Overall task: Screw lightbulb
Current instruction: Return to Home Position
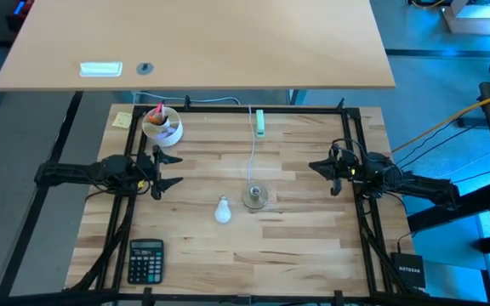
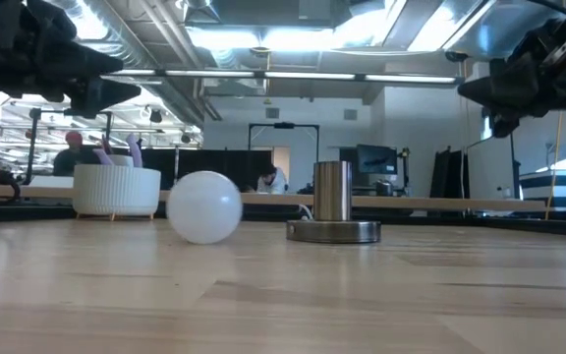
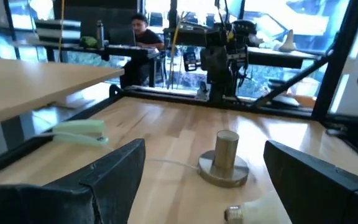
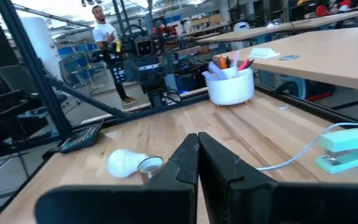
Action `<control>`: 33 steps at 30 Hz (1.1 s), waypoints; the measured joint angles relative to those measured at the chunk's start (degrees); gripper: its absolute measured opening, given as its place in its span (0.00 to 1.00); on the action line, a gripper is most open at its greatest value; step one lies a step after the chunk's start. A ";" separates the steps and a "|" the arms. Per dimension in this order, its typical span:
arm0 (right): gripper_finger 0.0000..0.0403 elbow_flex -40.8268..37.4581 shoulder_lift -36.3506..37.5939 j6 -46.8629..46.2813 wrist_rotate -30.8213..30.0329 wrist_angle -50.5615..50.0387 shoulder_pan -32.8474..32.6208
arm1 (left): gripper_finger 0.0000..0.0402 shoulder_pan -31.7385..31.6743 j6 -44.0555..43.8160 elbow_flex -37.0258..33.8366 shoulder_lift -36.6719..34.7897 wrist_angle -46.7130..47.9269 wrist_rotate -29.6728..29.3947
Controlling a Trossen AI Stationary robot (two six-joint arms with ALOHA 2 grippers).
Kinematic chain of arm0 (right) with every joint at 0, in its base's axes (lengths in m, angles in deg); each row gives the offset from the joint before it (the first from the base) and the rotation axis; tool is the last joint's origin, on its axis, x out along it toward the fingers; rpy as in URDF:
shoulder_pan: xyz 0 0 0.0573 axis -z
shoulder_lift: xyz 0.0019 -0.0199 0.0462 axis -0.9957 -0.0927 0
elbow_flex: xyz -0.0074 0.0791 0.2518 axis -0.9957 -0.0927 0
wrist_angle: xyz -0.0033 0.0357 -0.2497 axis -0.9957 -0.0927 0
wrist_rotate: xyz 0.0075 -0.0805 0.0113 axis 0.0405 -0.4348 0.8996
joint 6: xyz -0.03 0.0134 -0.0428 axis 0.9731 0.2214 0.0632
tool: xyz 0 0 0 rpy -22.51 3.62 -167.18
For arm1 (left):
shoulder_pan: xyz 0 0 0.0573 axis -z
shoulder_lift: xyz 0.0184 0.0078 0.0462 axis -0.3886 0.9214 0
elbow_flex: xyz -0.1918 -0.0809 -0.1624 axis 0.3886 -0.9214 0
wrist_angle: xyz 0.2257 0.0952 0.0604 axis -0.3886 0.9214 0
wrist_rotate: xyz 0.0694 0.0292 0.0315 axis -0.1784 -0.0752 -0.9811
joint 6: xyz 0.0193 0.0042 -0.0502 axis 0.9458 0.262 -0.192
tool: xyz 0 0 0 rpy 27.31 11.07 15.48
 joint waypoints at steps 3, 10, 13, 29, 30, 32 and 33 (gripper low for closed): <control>0.02 -0.04 0.02 0.12 0.93 0.22 0.00 | 0.79 -0.97 0.58 -1.26 -0.12 -3.16 0.52; 0.02 -0.09 0.02 0.08 1.12 0.13 0.00 | 0.79 -2.43 1.15 -1.29 0.32 -3.08 1.18; 0.02 -0.11 0.00 0.00 0.55 0.00 0.00 | 0.79 -2.43 1.47 -1.29 0.29 -3.10 1.18; 0.02 -0.13 0.00 -0.09 0.52 0.00 0.00 | 0.79 -2.43 1.45 -1.29 0.31 -3.06 1.18; 0.02 -0.13 0.00 -0.09 0.50 0.00 0.00 | 0.79 -2.43 1.43 -1.29 0.31 -3.08 1.18; 0.02 -0.15 0.00 -0.11 0.52 0.00 0.00 | 0.79 -2.43 1.43 -1.29 0.31 -3.08 1.19; 0.02 -0.15 0.00 -0.10 0.50 0.00 0.00 | 0.79 -2.43 1.43 -1.31 0.31 -3.06 1.18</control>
